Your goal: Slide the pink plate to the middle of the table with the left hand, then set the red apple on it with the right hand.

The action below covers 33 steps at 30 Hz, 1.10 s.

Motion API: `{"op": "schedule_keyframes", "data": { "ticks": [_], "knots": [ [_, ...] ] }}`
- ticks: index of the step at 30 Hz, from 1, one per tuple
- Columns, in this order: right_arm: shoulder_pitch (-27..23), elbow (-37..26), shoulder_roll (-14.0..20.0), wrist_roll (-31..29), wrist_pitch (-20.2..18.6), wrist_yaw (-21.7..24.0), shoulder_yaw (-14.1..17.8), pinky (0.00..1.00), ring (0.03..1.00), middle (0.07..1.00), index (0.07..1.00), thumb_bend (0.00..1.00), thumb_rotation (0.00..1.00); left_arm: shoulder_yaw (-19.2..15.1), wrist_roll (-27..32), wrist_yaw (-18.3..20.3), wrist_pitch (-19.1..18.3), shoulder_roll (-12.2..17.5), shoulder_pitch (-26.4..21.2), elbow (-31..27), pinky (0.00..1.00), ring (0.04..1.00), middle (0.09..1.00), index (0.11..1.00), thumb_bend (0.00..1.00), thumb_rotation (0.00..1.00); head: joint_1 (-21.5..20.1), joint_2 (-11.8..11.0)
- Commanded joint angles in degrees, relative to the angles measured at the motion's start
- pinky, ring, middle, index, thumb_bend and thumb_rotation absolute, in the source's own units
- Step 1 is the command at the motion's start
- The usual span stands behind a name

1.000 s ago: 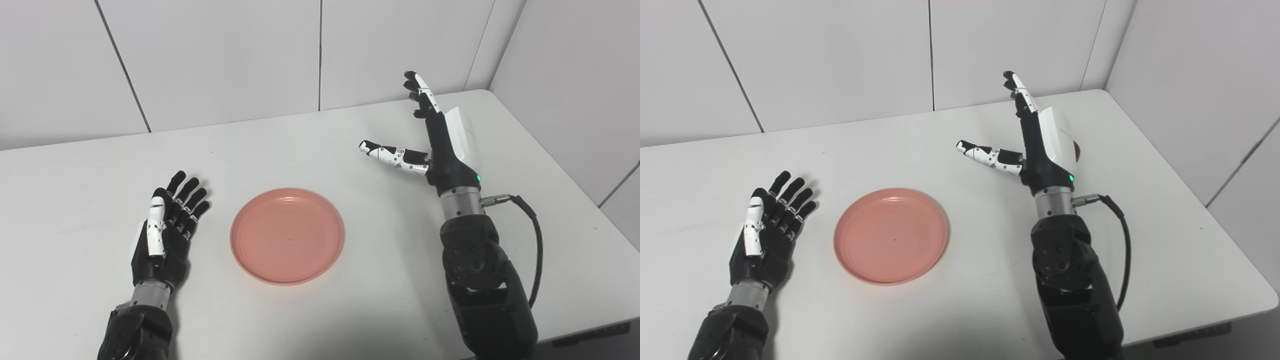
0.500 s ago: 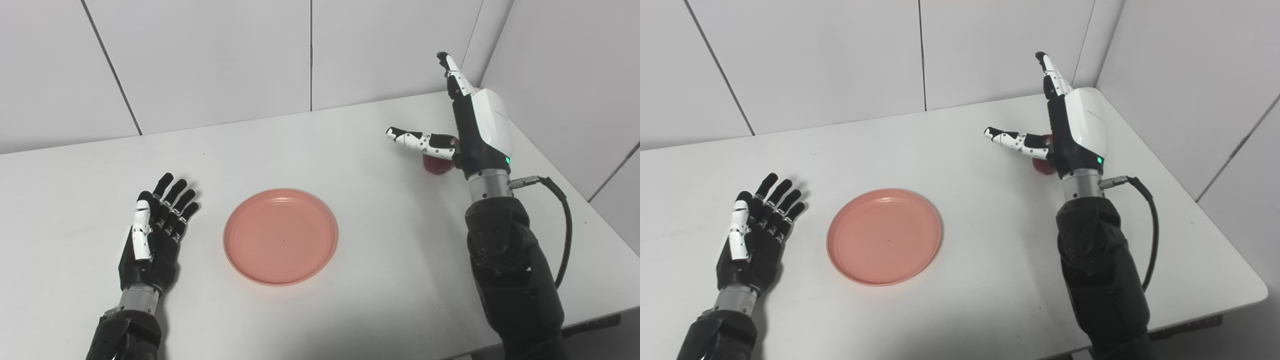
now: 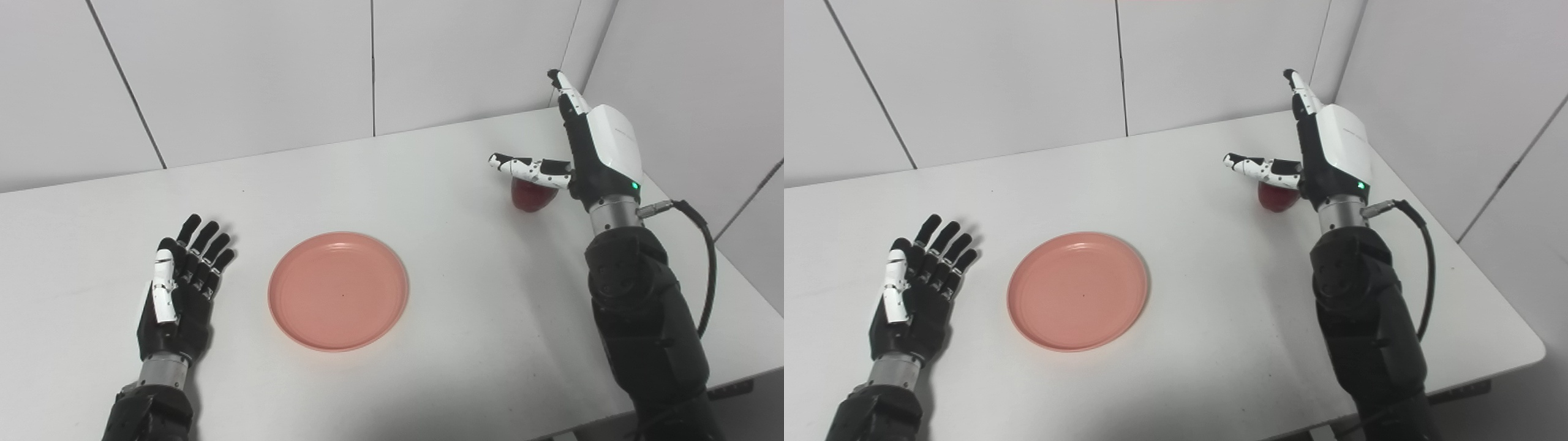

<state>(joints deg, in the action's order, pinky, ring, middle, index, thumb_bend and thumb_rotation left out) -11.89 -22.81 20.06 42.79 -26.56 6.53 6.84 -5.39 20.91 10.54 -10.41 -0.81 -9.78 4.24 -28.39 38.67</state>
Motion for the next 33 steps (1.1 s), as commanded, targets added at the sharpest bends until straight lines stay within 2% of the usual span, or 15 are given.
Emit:
{"op": "schedule_keyframes", "data": {
  "ticks": [1, 19, 28, 33],
  "knots": [
    [-1.8, -0.1, 1.7, 1.2, -0.2, 0.0, 1.1, 0.77, 0.877, 0.925, 0.948, 1.0, 0.52, -0.4, -0.4, -0.8, -1.5, 0.6, 0.7, 1.8, 0.89, 0.888, 0.902, 0.902, 0.36, 1.0, 0.1, 0.0],
    [-1.9, 6.8, 3.0, -0.5, 0.3, -2.2, 2.5, 0.77, 0.875, 0.927, 0.936, 1.0, 0.56, -0.5, 1.0, -0.7, -2.2, 1.1, 0.7, 1.0, 0.89, 0.888, 0.904, 0.901, 0.36, 1.0, -0.6, 0.4],
    [-1.1, 8.4, 2.9, -1.9, 0.7, -2.5, 1.3, 0.77, 0.861, 0.907, 0.931, 1.0, 0.54, -0.3, 1.1, -0.6, -2.4, 1.4, 1.0, 0.8, 0.89, 0.888, 0.901, 0.899, 0.37, 1.0, -0.7, 0.5],
    [-1.2, 10.4, 3.3, -2.0, 0.8, -3.1, 0.8, 0.76, 0.861, 0.912, 0.941, 1.0, 0.56, -0.5, 1.4, -0.6, -2.6, 1.3, 1.0, 0.7, 0.9, 0.889, 0.904, 0.902, 0.36, 1.0, -0.7, 0.5]
  ]
}}
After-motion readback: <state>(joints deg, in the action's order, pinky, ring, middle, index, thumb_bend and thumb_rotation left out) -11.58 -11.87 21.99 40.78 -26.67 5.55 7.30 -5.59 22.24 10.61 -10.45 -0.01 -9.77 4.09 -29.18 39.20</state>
